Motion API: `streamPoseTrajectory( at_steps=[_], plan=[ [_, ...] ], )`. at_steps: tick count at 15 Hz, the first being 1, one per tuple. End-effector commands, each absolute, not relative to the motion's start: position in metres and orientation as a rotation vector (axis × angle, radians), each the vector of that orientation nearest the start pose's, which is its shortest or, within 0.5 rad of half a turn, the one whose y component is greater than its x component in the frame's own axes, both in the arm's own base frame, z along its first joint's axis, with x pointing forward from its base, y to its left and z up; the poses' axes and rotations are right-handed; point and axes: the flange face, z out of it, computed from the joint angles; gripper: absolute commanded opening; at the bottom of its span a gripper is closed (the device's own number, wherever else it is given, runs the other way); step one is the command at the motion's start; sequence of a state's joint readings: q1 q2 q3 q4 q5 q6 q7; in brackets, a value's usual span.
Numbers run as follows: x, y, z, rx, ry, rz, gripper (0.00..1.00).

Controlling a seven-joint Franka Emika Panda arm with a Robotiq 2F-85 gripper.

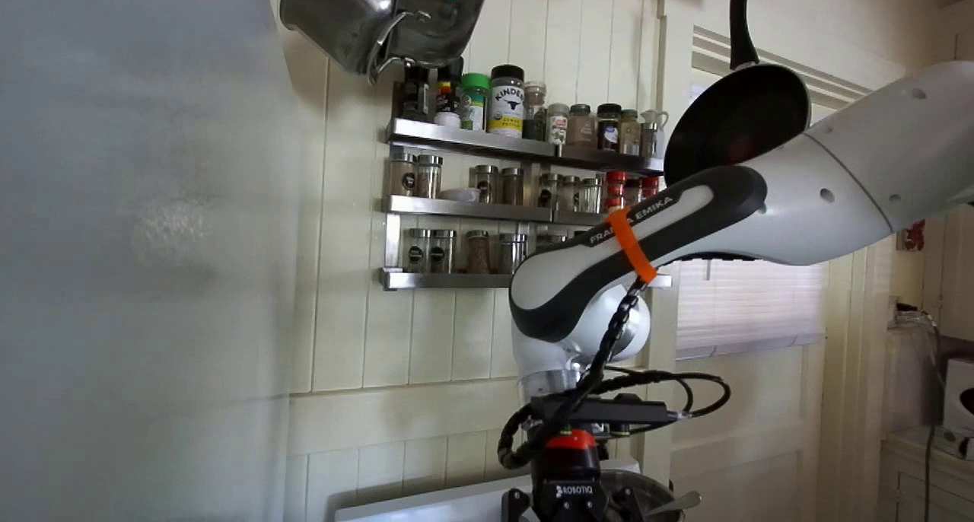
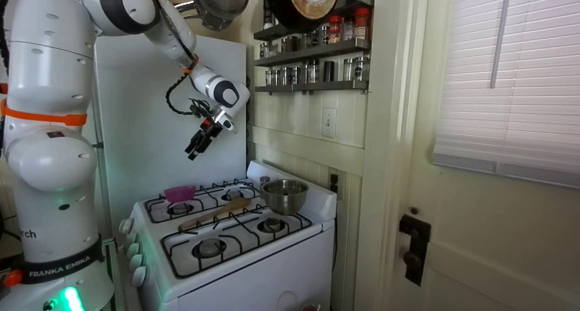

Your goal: Put the purple bowl and the spice bottle into the metal bowl

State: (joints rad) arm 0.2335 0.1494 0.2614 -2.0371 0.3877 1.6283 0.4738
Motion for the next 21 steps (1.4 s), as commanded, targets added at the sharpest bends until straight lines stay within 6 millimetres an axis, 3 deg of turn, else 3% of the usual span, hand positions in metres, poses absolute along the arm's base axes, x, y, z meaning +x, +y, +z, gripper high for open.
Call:
streamPoseTrajectory(
  at_steps=[1,5,7,8,10,11,17,19,21],
  plan=[
    [0.435,0.291,0.319,-2.833,0.051,1.168,1.00],
    [0.429,0.307,0.287,-2.839,0.027,1.255,1.00],
    [0.431,0.305,0.296,-2.854,0.031,1.188,1.00],
    [0.427,0.304,0.286,-2.829,0.045,1.226,1.00],
    [0.430,0.306,0.290,-2.831,0.043,1.210,1.00],
    [0.425,0.308,0.294,-2.887,0.130,1.215,1.00],
    [0.362,0.327,0.271,-3.145,-0.282,1.199,1.00],
    [0.348,0.328,0.261,-3.214,-0.405,1.163,1.00],
    [0.348,0.326,0.253,-3.219,-0.405,1.060,1.00]
  ],
)
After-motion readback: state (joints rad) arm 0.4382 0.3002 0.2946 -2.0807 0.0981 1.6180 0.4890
